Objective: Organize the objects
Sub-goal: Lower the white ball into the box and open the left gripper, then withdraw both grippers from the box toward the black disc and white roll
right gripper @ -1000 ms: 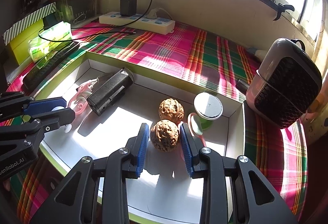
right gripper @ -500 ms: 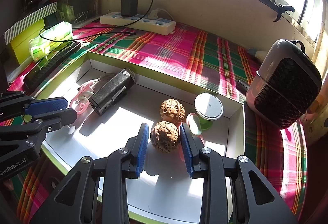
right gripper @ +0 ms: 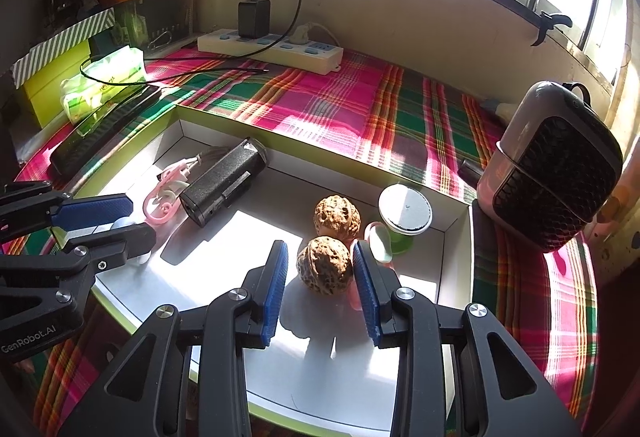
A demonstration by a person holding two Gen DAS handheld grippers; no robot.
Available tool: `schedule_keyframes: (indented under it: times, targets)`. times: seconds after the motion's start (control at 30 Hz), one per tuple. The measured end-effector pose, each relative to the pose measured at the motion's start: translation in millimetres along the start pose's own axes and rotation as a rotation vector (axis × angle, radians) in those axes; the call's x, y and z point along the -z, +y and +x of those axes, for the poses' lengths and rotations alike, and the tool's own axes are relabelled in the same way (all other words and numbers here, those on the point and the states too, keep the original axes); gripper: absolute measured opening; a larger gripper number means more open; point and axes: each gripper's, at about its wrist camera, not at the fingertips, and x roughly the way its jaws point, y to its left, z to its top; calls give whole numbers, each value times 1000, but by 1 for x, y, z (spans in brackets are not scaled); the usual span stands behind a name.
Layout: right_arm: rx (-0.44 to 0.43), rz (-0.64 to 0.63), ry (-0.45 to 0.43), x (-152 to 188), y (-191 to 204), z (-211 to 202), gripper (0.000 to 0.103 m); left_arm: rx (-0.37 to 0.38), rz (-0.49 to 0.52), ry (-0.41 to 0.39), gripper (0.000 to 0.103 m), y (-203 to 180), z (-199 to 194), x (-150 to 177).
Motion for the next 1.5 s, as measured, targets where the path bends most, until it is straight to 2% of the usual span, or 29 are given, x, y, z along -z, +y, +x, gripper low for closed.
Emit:
schedule_keyframes:
  times: [0.37,1.5]
  targets:
    - [7,2,-19,3,1,-9,39,-13,-14,-5,31,2,-9,2]
    - [23,69,-70,28,2,-55,39,-15,-22,-46,31,-6,-52,21]
